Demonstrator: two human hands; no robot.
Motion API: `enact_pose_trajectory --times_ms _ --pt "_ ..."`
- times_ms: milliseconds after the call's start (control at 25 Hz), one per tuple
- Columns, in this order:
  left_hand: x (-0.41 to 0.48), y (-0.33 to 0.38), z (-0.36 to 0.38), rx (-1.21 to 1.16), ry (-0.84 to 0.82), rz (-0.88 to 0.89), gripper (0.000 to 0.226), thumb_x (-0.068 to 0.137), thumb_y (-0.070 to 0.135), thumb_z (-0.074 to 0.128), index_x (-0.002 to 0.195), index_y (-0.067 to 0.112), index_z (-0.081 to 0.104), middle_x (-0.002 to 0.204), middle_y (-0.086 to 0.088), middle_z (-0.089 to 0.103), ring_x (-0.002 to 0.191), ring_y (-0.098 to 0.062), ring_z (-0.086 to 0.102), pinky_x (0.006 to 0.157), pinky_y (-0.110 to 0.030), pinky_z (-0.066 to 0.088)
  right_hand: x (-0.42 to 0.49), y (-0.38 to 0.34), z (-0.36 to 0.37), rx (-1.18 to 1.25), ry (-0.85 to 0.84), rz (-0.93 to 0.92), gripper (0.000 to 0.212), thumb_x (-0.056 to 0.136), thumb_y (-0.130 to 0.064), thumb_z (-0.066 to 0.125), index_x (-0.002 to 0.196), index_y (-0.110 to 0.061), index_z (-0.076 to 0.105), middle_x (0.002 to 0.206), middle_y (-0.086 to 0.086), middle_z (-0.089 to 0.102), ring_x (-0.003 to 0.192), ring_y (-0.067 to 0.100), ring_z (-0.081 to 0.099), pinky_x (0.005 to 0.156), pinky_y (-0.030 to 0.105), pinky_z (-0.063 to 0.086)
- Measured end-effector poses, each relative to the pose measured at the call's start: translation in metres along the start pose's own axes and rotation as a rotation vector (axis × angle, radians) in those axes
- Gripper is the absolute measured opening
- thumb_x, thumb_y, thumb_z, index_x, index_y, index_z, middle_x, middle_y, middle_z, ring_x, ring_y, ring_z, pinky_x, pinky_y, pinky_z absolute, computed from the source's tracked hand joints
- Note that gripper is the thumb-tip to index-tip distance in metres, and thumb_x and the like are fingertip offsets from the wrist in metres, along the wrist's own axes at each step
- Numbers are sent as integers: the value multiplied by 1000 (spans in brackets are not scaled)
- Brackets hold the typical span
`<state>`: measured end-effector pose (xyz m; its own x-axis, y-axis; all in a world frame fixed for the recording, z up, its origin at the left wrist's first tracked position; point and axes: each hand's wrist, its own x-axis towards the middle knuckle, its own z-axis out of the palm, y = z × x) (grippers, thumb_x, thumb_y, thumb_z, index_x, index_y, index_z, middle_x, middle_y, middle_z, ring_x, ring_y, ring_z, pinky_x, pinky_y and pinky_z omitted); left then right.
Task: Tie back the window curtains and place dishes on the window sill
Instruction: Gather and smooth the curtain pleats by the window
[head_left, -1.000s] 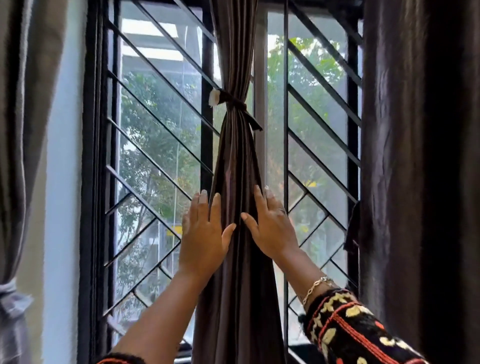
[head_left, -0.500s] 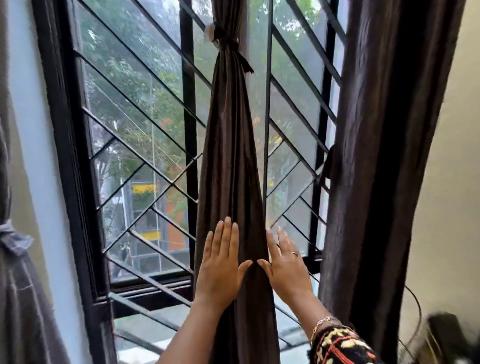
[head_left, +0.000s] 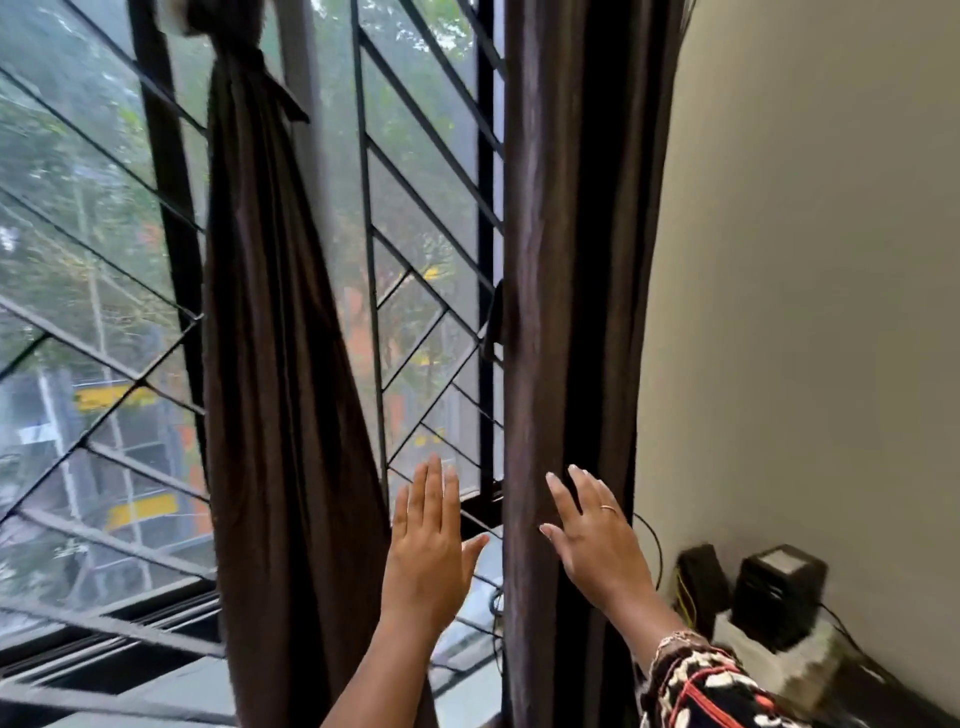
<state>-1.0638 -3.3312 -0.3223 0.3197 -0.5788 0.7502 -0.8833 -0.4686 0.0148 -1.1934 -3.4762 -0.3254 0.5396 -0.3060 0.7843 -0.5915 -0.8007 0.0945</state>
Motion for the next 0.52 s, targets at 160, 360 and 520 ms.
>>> enact_pose_trajectory --times_ms 160,360,520 --pt "46 41 31 -36 30 47 78 93 54 6 133 -2 42 143 -22 34 142 -17 -18 111 -40 3 28 62 11 -27 80 5 59 61 -32 84 112 -11 66 110 17 65 99 30 65 82 37 54" --pt "118 79 55 -67 125 57 75 91 54 15 130 -2 46 140 -22 40 142 -16 -10 111 -35 5 80 133 29 0 142 -7 53 67 -35 79 114 -15 64 111 12 65 97 26 67 77 30 56" --pt "166 95 59 102 210 74 68 92 52 26 125 -1 53 134 -23 47 132 -33 33 109 -40 9 127 173 38 24 204 -52 50 72 -37 74 116 -17 63 113 9 65 98 24 66 76 27 55"
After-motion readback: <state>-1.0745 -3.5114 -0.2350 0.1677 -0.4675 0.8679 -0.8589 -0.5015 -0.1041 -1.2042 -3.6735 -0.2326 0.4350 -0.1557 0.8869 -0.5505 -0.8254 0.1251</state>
